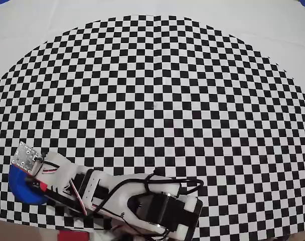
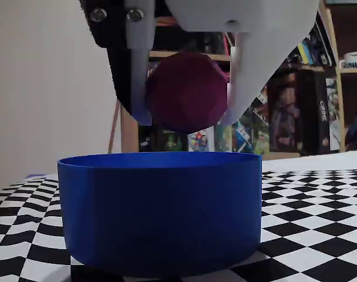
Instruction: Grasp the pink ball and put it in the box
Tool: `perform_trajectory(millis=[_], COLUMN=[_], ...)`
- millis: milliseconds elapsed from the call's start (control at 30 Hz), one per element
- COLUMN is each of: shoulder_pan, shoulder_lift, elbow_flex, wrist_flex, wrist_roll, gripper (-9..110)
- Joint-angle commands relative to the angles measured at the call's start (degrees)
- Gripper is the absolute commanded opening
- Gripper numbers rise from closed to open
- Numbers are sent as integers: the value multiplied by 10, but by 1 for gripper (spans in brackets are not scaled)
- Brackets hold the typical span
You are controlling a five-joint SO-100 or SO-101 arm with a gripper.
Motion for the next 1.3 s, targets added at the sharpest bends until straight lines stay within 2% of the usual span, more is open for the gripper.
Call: perform_trajectory(millis=[0,100,267,300,633,733,900,1100,1267], shoulder_pan=[-3,-2,1,0,6,11,40,122,244], shoulder_lift=[-1,-1,4,5,30,52,102,196,250], elbow_flex=[-25,-22,-18,-18,-16,-9,7,9,5], wrist_flex=[-9,-17,-29,-33,-48,-66,-102,-105,-105], wrist_roll=[-4,-4,-4,-4,3,38,152,311,472], gripper=[0,1,33,34,34,31,31,0,0])
